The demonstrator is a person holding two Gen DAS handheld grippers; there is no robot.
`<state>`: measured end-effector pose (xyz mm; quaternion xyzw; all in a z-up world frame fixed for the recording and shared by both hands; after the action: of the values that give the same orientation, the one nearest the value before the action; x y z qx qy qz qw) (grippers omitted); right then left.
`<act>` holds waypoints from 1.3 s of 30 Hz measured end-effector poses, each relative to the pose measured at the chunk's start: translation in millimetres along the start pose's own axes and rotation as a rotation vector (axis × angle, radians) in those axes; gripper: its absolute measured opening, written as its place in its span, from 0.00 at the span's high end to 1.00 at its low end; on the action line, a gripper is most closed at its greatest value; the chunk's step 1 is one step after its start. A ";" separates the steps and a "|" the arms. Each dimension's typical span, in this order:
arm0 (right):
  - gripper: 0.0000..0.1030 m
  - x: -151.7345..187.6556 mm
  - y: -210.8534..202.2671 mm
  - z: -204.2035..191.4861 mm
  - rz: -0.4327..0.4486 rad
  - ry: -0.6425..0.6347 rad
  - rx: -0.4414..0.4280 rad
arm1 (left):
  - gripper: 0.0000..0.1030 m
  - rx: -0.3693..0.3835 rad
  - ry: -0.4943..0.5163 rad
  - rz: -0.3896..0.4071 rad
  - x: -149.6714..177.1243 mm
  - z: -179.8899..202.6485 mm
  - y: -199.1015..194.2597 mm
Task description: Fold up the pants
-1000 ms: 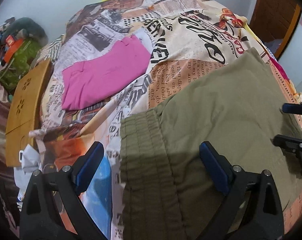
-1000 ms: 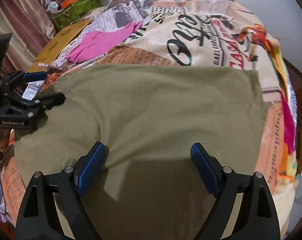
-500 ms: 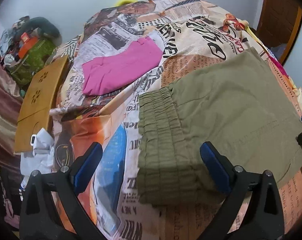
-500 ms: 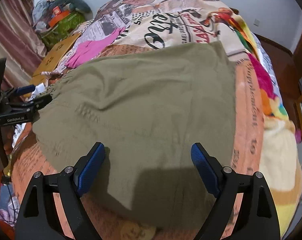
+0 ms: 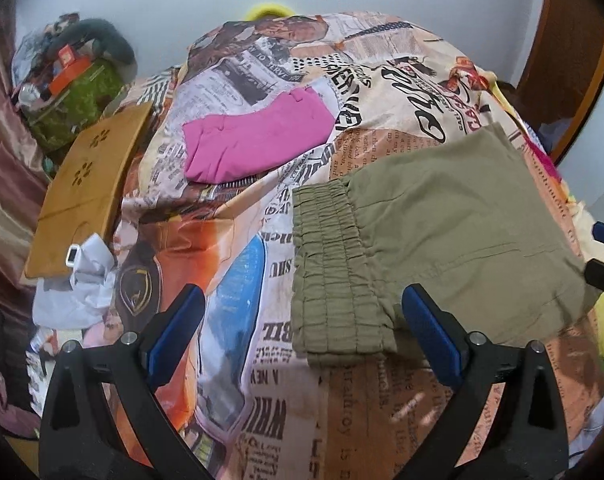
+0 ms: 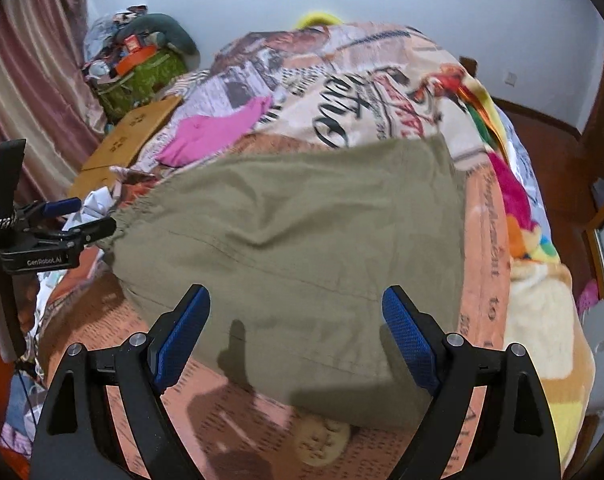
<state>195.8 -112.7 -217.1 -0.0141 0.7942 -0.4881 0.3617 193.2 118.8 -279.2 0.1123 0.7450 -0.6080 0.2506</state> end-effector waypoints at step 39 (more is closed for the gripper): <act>0.16 22.4 66.3 -22.0 -0.140 -0.058 -0.057 | 0.01 0.539 -0.337 -0.324 37.1 32.0 33.8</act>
<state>188.2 -69.5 -276.0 -0.0942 0.7939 -0.4888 0.3491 185.2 90.9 -331.1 -0.0473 0.5143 -0.8244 0.2315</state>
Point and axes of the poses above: each gripper's, at about its wrist camera, not at the fingertips, and y roughly the way its jaws point, z to its right, x to its underside, the point moved 8 cm from there along y, roughly the way its jaws point, and after that the axes turned 6 degrees about -x, right-handed, at the moved point
